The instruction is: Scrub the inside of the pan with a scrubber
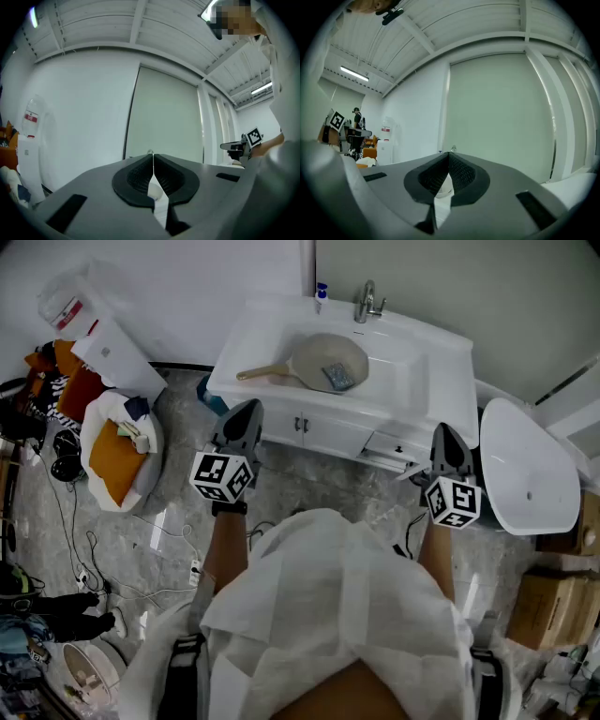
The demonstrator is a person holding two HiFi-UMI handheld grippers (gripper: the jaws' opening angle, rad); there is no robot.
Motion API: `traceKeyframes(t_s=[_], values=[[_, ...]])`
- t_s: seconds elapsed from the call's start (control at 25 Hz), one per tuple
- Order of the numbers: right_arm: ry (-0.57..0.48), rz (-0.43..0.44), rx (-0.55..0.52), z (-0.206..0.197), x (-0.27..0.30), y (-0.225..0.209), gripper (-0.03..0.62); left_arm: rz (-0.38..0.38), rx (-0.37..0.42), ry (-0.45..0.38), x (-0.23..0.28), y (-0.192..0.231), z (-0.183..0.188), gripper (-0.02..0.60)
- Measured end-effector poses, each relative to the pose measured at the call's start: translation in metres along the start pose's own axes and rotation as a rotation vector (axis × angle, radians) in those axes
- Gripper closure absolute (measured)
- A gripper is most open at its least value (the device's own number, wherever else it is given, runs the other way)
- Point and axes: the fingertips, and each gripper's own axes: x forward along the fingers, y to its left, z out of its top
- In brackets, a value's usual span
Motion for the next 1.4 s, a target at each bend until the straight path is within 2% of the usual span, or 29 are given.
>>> traceKeyframes(t_s=[0.76,1.08,1.4], values=[[0.019,0.005,0.010,-0.005,0.022,0.009,0.586,0.004,0.002,0.011,0.004,0.029,0.002,0.563],[0.040,0.049,0.024,-0.010,0.056,0.032,0.586,0.022,-0.020,0.035,0.010,0.072,-0.008,0.563],[0.071,0.090,0.054,-0.021,0.100,0.067,0.585,-0.011,-0.036,0.055,0.026,0.113,-0.025,0.563]])
